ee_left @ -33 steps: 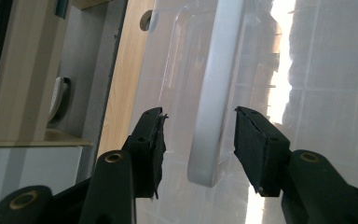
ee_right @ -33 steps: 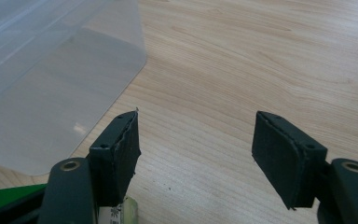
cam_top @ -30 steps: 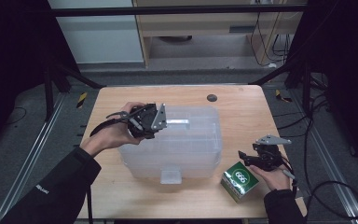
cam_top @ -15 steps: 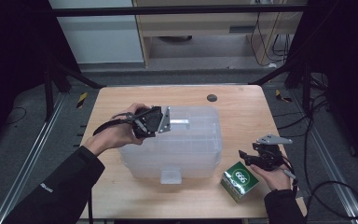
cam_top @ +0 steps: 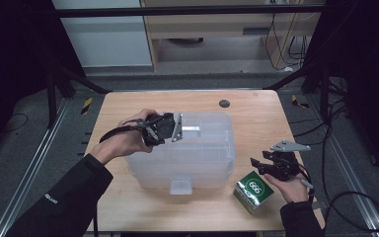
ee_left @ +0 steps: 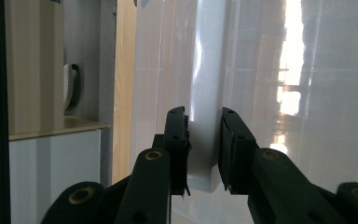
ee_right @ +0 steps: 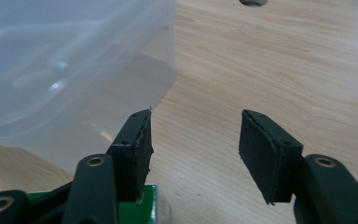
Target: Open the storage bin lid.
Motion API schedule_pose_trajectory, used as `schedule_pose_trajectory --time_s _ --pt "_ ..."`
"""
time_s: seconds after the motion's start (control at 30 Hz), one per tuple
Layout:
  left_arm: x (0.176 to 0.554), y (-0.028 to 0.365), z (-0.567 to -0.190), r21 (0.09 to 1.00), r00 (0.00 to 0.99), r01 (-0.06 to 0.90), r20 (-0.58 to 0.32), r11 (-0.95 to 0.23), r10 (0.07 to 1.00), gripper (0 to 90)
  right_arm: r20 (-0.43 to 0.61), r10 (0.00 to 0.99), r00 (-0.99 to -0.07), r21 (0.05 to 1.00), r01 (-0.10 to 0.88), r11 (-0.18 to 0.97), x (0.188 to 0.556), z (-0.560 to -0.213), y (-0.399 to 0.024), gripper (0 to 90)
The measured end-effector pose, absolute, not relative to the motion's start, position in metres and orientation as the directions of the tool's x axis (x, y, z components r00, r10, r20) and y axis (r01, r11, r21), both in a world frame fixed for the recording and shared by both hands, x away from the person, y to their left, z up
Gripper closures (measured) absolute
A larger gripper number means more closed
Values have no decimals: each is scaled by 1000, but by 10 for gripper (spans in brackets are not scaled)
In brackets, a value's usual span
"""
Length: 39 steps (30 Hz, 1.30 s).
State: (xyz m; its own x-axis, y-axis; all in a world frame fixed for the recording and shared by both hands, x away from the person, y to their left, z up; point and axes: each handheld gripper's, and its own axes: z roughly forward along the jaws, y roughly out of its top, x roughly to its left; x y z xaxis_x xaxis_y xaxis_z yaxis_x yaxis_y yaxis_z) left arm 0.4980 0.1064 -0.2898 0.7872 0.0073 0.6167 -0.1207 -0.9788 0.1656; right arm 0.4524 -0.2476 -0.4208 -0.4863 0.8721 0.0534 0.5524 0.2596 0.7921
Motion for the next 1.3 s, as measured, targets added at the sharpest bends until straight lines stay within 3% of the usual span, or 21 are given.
schedule_pose_trajectory --time_s 0.3,0.8,1.07,1.3 --pt "497 106 -289 170 788 -111 616 -979 18 745 71 837 -543 801 531 277 445 -407 -233 524" --pt "500 107 -286 189 796 -100 604 -977 36 743 122 806 -579 806 532 260 440 -402 -231 811" --pt "501 108 -285 197 793 -95 607 -976 45 740 140 790 -597 801 537 264 440 -402 -230 889" --pt "504 109 -281 211 780 -84 622 -974 67 734 145 784 -604 798 540 268 440 -402 -229 899"
